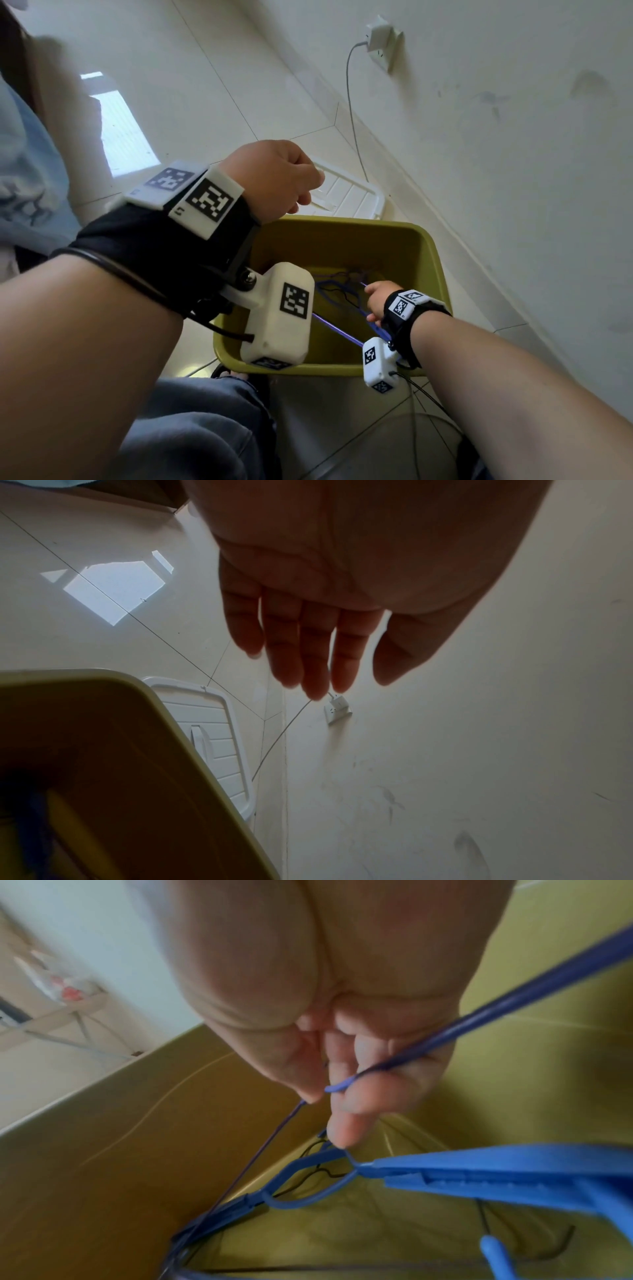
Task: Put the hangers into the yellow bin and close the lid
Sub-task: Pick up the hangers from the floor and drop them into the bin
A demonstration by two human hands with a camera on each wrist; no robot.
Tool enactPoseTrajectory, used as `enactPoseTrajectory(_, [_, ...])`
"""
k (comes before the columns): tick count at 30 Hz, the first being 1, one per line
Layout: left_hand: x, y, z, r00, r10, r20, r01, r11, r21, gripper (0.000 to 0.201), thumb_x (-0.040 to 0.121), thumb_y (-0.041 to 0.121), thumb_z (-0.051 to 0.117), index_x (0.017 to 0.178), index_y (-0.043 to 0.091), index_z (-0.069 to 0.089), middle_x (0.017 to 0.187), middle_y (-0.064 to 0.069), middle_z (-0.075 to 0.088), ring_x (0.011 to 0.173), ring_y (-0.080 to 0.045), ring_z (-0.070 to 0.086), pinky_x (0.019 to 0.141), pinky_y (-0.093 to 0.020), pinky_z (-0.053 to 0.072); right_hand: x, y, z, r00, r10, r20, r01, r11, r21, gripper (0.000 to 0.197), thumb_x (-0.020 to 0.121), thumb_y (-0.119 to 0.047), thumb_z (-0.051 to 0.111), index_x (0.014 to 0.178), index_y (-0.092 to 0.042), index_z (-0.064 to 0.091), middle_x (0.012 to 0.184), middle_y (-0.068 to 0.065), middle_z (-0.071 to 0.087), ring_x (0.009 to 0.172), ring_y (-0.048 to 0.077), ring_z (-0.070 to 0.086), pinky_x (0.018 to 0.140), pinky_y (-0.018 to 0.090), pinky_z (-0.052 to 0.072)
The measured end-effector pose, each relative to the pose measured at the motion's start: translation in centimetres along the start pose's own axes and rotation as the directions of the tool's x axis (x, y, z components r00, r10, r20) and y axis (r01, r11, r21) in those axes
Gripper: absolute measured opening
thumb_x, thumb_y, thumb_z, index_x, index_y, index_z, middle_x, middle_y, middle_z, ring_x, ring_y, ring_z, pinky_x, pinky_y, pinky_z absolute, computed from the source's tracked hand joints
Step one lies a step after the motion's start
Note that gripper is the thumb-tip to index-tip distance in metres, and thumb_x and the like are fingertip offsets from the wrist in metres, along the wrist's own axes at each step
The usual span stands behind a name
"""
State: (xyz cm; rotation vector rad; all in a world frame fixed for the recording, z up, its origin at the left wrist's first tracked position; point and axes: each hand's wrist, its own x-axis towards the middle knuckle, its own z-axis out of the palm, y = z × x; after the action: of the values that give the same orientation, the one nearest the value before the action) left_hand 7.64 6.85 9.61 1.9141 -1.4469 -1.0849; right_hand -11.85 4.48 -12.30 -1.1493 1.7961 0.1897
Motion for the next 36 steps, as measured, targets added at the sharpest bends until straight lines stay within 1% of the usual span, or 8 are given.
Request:
enactPoseTrajectory(2, [0.1,0.1,0.1,1.0,-0.003,0.0,0.003,1.0,0.005,0.014,0.088,0.028,0.05,0.089,0.018,0.06,0.081,0.003,0.066,0.074,-0.015,0.061,0.072,-0.03,0.05,0.2,0.2,-0.7,0.999,-0.036,0.019,0.037,0.997,-0.063,0.055,0.09,0.005,0.045,0.142,-0.013,0.04,0.136,0.011,0.055,0.076,0.019,0.057,0.063,0.024,0.05])
enactPoseTrajectory(4, [0.2,0.1,0.2,1.0,-0.007,0.002,0.007,1.0,0.008,0.015,0.088,0.028,0.051,0.09,0.017,0.06,0.081,0.003,0.065,0.074,-0.014,0.06,0.07,-0.028,0.049,0.3,0.3,-1.1,0.998,-0.063,0.01,0.064,0.993,-0.097,0.061,0.088,0.005,0.048,0.143,-0.018,0.039,0.142,0.007,0.05,0.1,0.024,0.063,0.077,0.032,0.056])
enactPoseTrajectory(6, [0.3,0.3,0.5,1.0,-0.007,0.008,0.007,1.0,0.012,0.015,0.088,0.028,0.05,0.091,0.017,0.06,0.081,0.003,0.065,0.074,-0.015,0.06,0.07,-0.028,0.049,0.3,0.4,-1.3,0.996,-0.088,0.026,0.091,0.988,-0.126,0.061,0.087,0.001,0.052,0.143,-0.021,0.039,0.145,0.005,0.047,0.117,0.027,0.059,0.092,0.034,0.053])
enactPoseTrajectory(10, [0.4,0.5,0.8,1.0,0.002,0.021,-0.002,1.0,0.026,0.012,0.089,0.028,0.05,0.084,0.02,0.058,0.081,0.003,0.065,0.075,-0.015,0.061,0.073,-0.031,0.049,0.2,0.6,-1.7,0.987,-0.15,0.051,0.156,0.977,-0.143,0.061,0.087,-0.006,0.058,0.143,-0.018,0.04,0.147,0.005,0.044,0.13,0.025,0.048,0.103,0.032,0.043])
enactPoseTrajectory(22, [0.7,1.7,1.8,0.999,0.029,0.034,-0.029,0.999,0.023,0.013,0.089,0.027,0.05,0.082,0.02,0.058,0.08,0.004,0.065,0.072,-0.014,0.059,0.069,-0.028,0.048,-1.0,3.0,-3.7,0.986,-0.154,0.064,0.166,0.944,-0.284,0.055,0.085,-0.015,0.065,0.136,-0.02,0.048,0.136,0.004,0.056,0.119,0.023,0.057,0.1,0.034,0.048])
enactPoseTrajectory(29, [0.6,1.9,1.9,0.999,0.041,0.033,-0.041,0.999,0.023,0.013,0.089,0.028,0.05,0.082,0.02,0.058,0.081,0.003,0.065,0.071,-0.013,0.059,0.065,-0.025,0.047,-2.0,4.0,-2.6,0.98,-0.098,0.171,0.164,0.888,-0.43,0.047,0.09,-0.013,0.058,0.136,-0.016,0.05,0.14,0.006,0.052,0.116,0.022,0.057,0.099,0.03,0.047])
enactPoseTrajectory(32, [0.7,1.8,2.0,0.999,0.039,0.034,-0.039,0.999,0.018,0.013,0.088,0.027,0.05,0.08,0.02,0.058,0.082,0.003,0.065,0.072,-0.013,0.059,0.067,-0.026,0.047,-2.1,3.5,-2.8,0.987,-0.106,0.124,0.154,0.86,-0.487,0.04,0.092,-0.016,0.055,0.132,-0.012,0.054,0.137,0.007,0.056,0.12,0.025,0.056,0.102,0.035,0.047])
enactPoseTrajectory(36, [1.3,1.6,2.2,0.999,0.032,0.029,-0.032,0.999,0.011,0.013,0.088,0.027,0.05,0.08,0.02,0.058,0.08,0.004,0.065,0.07,-0.012,0.059,0.065,-0.026,0.047,-1.6,1.9,-3.9,0.985,-0.166,0.047,0.172,0.912,-0.371,0.034,0.09,-0.016,0.057,0.124,-0.015,0.059,0.124,0.007,0.063,0.111,0.024,0.062,0.097,0.035,0.05])
